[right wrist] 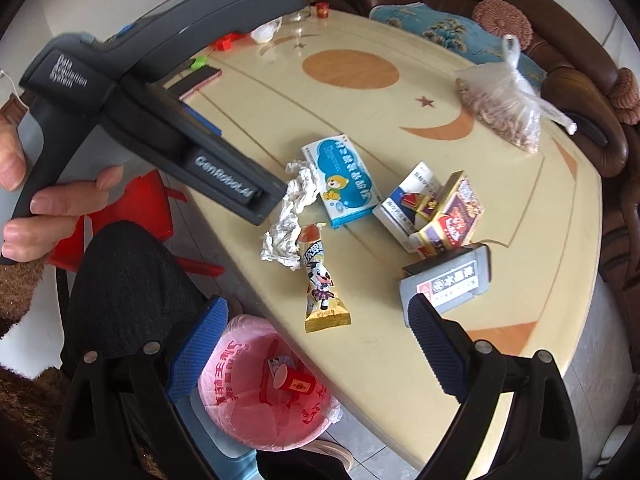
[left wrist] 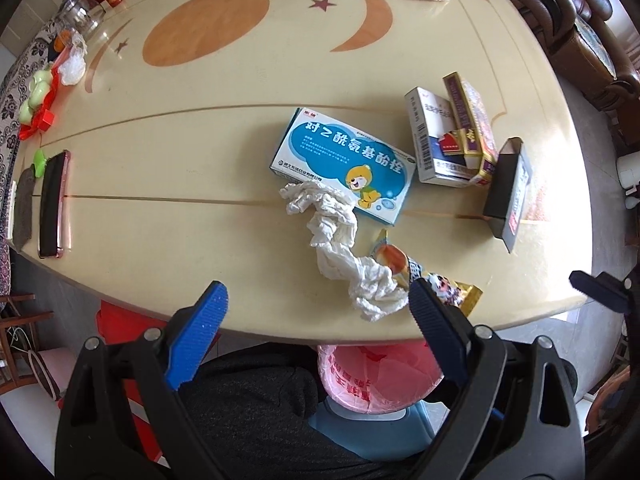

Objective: Collect trash
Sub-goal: 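Grasp the crumpled tissue with the left tool while the right tool grasps the snack wrapper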

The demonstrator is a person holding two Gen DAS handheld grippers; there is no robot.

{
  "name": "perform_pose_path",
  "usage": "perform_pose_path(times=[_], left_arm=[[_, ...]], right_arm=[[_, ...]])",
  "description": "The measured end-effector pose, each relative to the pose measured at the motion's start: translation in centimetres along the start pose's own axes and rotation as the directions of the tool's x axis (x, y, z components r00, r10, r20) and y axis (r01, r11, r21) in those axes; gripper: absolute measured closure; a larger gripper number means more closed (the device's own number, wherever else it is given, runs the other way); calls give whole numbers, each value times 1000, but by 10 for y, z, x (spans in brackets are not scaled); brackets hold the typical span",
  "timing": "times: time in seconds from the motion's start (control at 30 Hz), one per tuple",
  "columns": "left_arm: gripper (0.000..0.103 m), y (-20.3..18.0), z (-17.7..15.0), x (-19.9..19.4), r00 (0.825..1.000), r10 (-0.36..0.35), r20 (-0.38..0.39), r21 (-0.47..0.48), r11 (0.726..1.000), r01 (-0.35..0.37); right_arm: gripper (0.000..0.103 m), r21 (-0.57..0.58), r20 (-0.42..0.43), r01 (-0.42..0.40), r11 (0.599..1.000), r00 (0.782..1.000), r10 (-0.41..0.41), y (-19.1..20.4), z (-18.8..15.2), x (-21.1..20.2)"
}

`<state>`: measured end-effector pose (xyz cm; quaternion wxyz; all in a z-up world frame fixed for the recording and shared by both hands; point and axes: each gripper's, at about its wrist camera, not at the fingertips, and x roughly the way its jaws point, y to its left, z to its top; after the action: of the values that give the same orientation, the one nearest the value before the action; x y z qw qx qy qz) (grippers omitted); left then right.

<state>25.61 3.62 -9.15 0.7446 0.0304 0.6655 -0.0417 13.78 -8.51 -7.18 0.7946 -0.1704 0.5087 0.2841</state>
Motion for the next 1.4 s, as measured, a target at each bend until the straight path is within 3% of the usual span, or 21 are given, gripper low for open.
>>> perform_pose_path(times=[0.43, 0.93, 1.23, 1.33, 1.4], left_arm=[[14, 8, 22, 44, 996, -26, -83, -46, 999, 22], [14, 9, 31, 57, 994, -30, -107, -61, 998, 23], [23, 11, 34, 69, 988, -60, -140, -80, 996, 49], [25, 12, 36, 72, 988, -59, -145, -80, 996, 48], [33, 13, 36, 76, 984, -73, -161, -91, 994, 59]], right_arm=[[14, -72, -152, -59, 996, 987, 47, -6, 6, 82], [14, -117, -174, -68, 991, 984, 47, -10, 10, 112], [35, -128, -184, -65, 990, 982, 41, -15, 10, 122], [50, -124, -170, -70, 990, 984, 48, -17, 11, 120], [62, -123, -164, -69, 990, 985, 48, -17, 10, 118]])
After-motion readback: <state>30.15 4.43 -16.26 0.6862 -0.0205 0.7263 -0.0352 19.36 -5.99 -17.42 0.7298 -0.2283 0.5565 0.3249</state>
